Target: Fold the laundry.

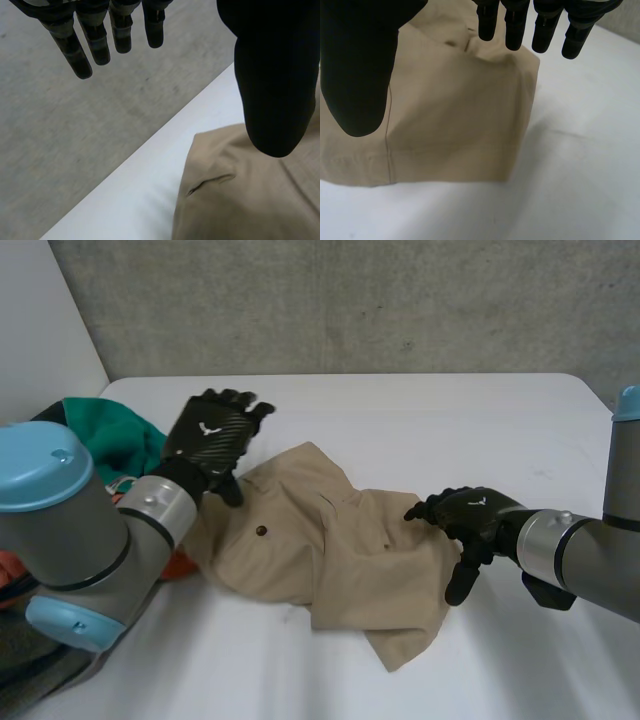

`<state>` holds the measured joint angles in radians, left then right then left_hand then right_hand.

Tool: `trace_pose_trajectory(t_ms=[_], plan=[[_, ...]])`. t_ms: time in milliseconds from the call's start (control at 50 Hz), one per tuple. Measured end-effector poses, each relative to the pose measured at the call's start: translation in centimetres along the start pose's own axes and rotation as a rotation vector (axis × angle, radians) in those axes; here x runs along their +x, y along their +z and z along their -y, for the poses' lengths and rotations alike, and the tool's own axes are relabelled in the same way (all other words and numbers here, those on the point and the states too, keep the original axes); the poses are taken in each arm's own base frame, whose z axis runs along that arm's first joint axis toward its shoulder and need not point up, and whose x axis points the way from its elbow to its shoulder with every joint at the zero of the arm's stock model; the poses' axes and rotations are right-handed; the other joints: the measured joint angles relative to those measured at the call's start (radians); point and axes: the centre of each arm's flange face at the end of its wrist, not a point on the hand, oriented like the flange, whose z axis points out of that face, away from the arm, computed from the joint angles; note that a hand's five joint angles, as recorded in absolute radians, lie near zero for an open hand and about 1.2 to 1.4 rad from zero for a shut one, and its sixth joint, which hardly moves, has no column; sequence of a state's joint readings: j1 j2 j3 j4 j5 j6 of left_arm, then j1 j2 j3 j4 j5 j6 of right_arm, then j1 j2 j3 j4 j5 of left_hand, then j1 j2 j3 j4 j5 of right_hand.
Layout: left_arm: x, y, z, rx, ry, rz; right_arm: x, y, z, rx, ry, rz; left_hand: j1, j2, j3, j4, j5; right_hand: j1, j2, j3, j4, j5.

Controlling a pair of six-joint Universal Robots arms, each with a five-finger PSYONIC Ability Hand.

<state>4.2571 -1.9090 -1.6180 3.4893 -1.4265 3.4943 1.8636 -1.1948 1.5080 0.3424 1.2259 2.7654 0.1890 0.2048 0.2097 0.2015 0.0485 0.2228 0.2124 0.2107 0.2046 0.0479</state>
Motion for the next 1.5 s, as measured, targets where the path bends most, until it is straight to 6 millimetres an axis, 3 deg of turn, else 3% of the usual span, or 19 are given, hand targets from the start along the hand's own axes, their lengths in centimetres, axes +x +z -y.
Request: trace_pose_trajectory(t_ms=[120, 300, 360, 420, 440, 460, 520, 580, 700, 760, 840, 960, 1040, 1080, 1100, 1140, 1240, 1380, 1500], plan=[[2.3, 1.5, -0.5, -0.005, 0.029, -0.110, -0.4, -0.2, 0.4, 0.061, -0.020, -0.021, 0.000, 0.000, 0.000, 0.000, 0.000, 0.000, 0.000, 0.000, -0.001, 0.000], [5.3, 3.8, -3.9, -0.107, 0.109, -0.211, -0.6, -0.5, 0.3, 0.088, -0.027, -0.041, 0.061, 0.042, 0.038, 0.044, 0.034, 0.000, 0.000, 0.000, 0.000, 0.000], [5.8, 4.7, -5.2, -0.138, 0.132, -0.213, -0.5, -0.5, 0.1, 0.082, -0.022, -0.044, 0.350, 0.308, 0.286, 0.298, 0.275, 0.000, 0.000, 0.000, 0.000, 0.000], [5.6, 5.2, -5.8, -0.148, 0.147, -0.186, -0.2, -0.4, -0.1, 0.077, -0.015, -0.049, 0.771, 0.668, 0.657, 0.673, 0.625, 0.000, 0.000, 0.000, 0.000, 0.000], [5.4, 5.4, -5.8, -0.146, 0.153, -0.168, -0.1, -0.4, -0.1, 0.077, -0.013, -0.051, 0.925, 0.896, 0.863, 0.890, 0.828, 0.000, 0.000, 0.000, 0.000, 0.000], [5.2, 5.5, -5.7, -0.143, 0.158, -0.149, 0.0, -0.4, -0.2, 0.077, -0.011, -0.052, 0.937, 0.941, 0.912, 0.947, 0.871, 0.000, 0.000, 0.000, 0.000, 0.000], [3.3, 6.3, -4.3, -0.095, 0.182, -0.021, 0.4, -0.4, -0.2, 0.081, -0.006, -0.060, 0.937, 0.987, 0.952, 0.993, 0.882, 0.000, 0.000, 0.000, 0.000, 0.000], [0.9, 7.0, -1.6, -0.002, 0.200, 0.130, 0.7, -0.5, 0.0, 0.089, -0.004, -0.065, 0.937, 0.988, 0.959, 0.993, 0.882, 0.000, 0.000, 0.000, 0.000, 0.000], [-4.4, 8.0, 8.3, 0.355, 0.215, 0.375, 1.1, -0.8, 0.5, 0.115, -0.002, -0.076, 0.937, 0.990, 0.968, 0.997, 0.882, 0.000, 0.000, 0.000, 0.000, 0.000], [-5.3, 7.8, 12.3, 0.489, 0.196, 0.372, 1.5, -1.0, 0.8, 0.134, 0.008, -0.091, 0.937, 0.990, 0.968, 0.997, 0.882, 0.000, 0.000, 0.000, 0.000, 0.000], [-3.8, 7.5, 14.5, 0.556, 0.126, 0.224, 2.4, -1.2, 1.1, 0.160, 0.034, -0.119, 0.937, 0.990, 0.968, 0.997, 0.882, 0.000, 0.000, 0.000, 0.000, 0.000], [1.7, 6.5, 13.0, 0.494, -0.010, -0.115, 4.3, -1.3, 1.4, 0.190, 0.081, -0.168, 0.937, 0.990, 0.968, 1.000, 0.882, 0.000, 0.000, 0.000, 0.000, 0.000], [8.0, 4.6, 9.3, 0.371, -0.119, -0.435, 6.2, -1.3, 1.3, 0.206, 0.119, -0.214, 0.859, 0.886, 0.872, 0.894, 0.824, 0.000, 0.000, 0.000, 0.000, 0.000], [9.8, 3.8, 8.0, 0.330, -0.139, -0.512, 6.6, -1.3, 1.3, 0.209, 0.126, -0.224, 0.552, 0.582, 0.599, 0.606, 0.571, 0.000, 0.000, 0.000, 0.000, 0.000], [11.1, 3.2, 6.9, 0.296, -0.149, -0.564, 7.0, -1.3, 1.3, 0.210, 0.129, -0.230, 0.271, 0.331, 0.368, 0.354, 0.323, 0.000, 0.000, 0.000, 0.000, 0.000], [12.3, 2.6, 5.6, 0.259, -0.151, -0.603, 7.3, -1.3, 1.3, 0.212, 0.131, -0.235, 0.027, 0.084, 0.093, 0.081, 0.069, 0.000, 0.000, 0.000, 0.000, 0.000], [12.5, 2.0, 4.4, 0.220, -0.115, -0.577, 7.5, -1.4, 1.5, 0.216, 0.111, -0.230, 0.000, 0.002, 0.001, 0.000, -0.001, 0.000, 0.000, 0.000, 0.000, 0.000], [7.8, 1.7, 5.9, 0.201, -0.059, -0.310, 6.1, -1.7, 2.4, 0.240, -0.017, -0.185, 0.000, 0.000, 0.001, 0.000, -0.001, 0.000, 0.000, 0.000, 0.000, 0.000], [4.7, -1.1, 4.9, 0.070, -0.013, -0.105, 3.9, -2.0, 2.3, 0.214, -0.222, -0.126, 0.042, 0.031, 0.022, 0.028, 0.014, 0.000, 0.001, 0.000, 0.001, 0.000]])
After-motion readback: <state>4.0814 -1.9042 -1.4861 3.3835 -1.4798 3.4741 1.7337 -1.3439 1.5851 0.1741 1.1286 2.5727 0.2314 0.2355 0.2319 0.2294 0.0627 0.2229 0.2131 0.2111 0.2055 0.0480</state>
